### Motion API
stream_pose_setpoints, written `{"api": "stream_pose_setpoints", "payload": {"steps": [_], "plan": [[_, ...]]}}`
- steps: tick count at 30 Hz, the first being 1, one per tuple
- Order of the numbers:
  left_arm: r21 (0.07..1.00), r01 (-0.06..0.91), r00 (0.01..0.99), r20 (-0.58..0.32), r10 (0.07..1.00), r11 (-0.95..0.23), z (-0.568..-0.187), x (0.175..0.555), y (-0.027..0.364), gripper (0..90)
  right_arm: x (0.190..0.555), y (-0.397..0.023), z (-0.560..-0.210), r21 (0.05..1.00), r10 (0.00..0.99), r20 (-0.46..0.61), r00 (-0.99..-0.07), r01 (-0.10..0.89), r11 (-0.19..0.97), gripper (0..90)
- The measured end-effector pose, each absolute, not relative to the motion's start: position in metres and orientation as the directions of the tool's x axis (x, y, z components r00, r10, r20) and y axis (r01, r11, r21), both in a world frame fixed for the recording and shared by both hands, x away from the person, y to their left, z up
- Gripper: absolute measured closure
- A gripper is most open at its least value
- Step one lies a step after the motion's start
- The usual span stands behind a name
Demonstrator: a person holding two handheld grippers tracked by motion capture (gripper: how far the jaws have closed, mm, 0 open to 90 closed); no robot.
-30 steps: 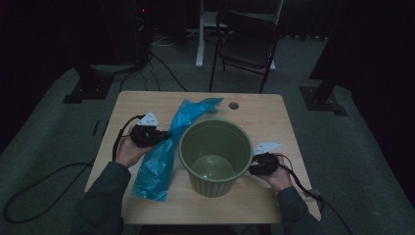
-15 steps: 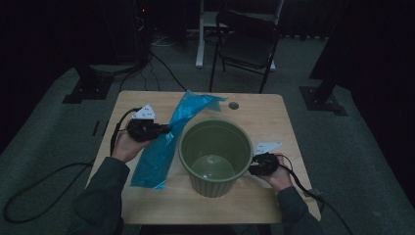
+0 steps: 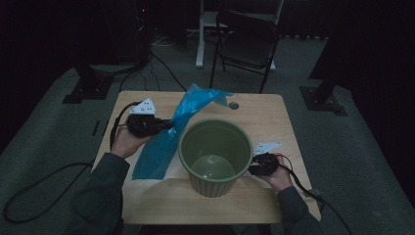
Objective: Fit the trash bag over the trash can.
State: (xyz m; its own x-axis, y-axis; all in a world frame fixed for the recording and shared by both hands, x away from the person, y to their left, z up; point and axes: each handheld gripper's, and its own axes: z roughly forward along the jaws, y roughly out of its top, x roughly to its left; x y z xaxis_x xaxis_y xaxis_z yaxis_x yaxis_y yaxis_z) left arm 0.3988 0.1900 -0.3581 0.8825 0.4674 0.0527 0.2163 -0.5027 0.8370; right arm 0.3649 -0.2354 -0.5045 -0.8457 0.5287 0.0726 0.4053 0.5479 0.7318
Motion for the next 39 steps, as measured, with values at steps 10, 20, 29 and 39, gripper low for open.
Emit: {"api": "stream_pose_setpoints", "payload": {"steps": [10, 20, 29, 39], "plan": [[0.858, 0.161, 0.91, 0.061, 0.409, -0.487, -0.335, 0.393, 0.181, 88.1, 0.364, -0.234, -0.505, 0.727, 0.519, 0.081, -0.851, 0.406, 0.553, 68.0], [0.868, 0.114, 0.929, 0.079, 0.361, -0.484, -0.318, 0.391, 0.164, 88.0, 0.364, -0.231, -0.506, 0.727, 0.509, 0.085, -0.857, 0.403, 0.557, 68.0], [0.869, 0.085, 0.939, 0.093, 0.33, -0.488, -0.307, 0.389, 0.146, 88.0, 0.363, -0.221, -0.506, 0.726, 0.495, 0.087, -0.864, 0.396, 0.563, 67.8], [0.865, 0.037, 0.955, 0.117, 0.273, -0.5, -0.29, 0.382, 0.119, 87.9, 0.361, -0.22, -0.501, 0.733, 0.479, 0.097, -0.873, 0.388, 0.558, 66.7]]}}
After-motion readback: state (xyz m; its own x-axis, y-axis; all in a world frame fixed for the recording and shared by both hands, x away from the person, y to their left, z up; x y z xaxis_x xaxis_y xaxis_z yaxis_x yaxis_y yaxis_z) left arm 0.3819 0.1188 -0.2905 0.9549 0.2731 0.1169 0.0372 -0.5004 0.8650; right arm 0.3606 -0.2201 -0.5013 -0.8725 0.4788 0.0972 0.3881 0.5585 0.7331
